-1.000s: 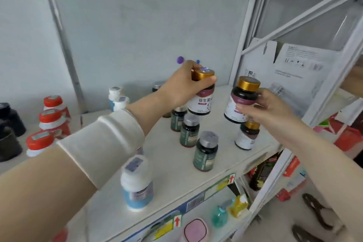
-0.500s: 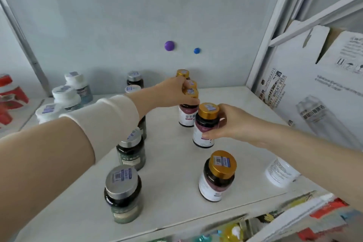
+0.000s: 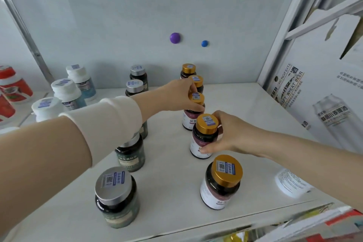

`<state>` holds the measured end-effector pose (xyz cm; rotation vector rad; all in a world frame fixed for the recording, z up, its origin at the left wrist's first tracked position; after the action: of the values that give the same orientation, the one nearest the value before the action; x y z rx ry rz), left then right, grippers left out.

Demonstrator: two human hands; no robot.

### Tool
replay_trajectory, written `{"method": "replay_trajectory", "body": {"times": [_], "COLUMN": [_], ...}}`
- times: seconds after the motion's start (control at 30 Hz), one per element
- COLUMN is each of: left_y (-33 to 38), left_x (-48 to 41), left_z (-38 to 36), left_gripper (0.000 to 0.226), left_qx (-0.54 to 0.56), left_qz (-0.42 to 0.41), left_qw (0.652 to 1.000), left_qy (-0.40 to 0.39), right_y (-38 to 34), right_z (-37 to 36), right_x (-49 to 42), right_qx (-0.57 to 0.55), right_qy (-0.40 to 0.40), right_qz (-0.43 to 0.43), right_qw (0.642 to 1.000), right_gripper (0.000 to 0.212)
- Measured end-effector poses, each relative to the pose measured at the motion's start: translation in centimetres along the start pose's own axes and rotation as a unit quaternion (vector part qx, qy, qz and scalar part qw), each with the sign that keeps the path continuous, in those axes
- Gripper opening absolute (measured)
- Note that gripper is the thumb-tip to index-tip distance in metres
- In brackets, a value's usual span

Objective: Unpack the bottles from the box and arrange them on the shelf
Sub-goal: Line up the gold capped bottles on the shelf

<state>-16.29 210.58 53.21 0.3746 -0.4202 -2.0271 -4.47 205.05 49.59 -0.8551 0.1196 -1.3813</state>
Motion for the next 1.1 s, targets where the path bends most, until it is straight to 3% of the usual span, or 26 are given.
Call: {"method": "replay_trajectory", "body": {"times": [0.33, 0.5, 0.63, 0.77, 1.1], "left_y": [1.3, 1.9, 0.8, -1.2, -5.7], "left_x": [2.6, 7.8, 14.0, 22.8, 52.2], "left_z": [2.3, 7.6, 11.3, 14.3, 19.5], "left_gripper": [0.054, 0.043, 0.043, 0.041, 0.039], "left_qx": [-0.024, -0.169, -0.321, -0.424, -0.445], "left_qz": [0.009, 0.055, 0.134, 0.223, 0.448], "left_qw": [1.000, 0.983, 0.937, 0.878, 0.775], "left_qy": [0.009, 0.046, 0.038, 0.020, 0.011], "right_y": [-1.0, -6.7, -12.9, -19.6, -39.0], "right_z": [3.4, 5.9, 3.5, -3.1, -24.5], "right_x": [2.5, 4.1, 4.1, 5.7, 17.5], "right_qx": [0.029, 0.100, 0.124, 0.141, 0.261], "right_qy": [0.005, 0.068, 0.130, 0.146, 0.171], "right_qz": [-0.019, 0.064, 0.143, 0.237, 0.445], "right_qw": [0.999, 0.991, 0.973, 0.950, 0.839], "right_gripper": [0.082, 0.065, 0.071, 0.061, 0.050]}}
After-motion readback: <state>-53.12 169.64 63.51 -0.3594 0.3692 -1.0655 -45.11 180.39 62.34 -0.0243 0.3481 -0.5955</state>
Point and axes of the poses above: each hand's wrist, its own x-axis away from the middle knuckle, its own z-axis out of the back of the hand, y = z × x, the point moved 7 cm from there along -x, towards the middle knuckle, and after that the axes turned 14 degrees about -z, right-handed, at the moved point
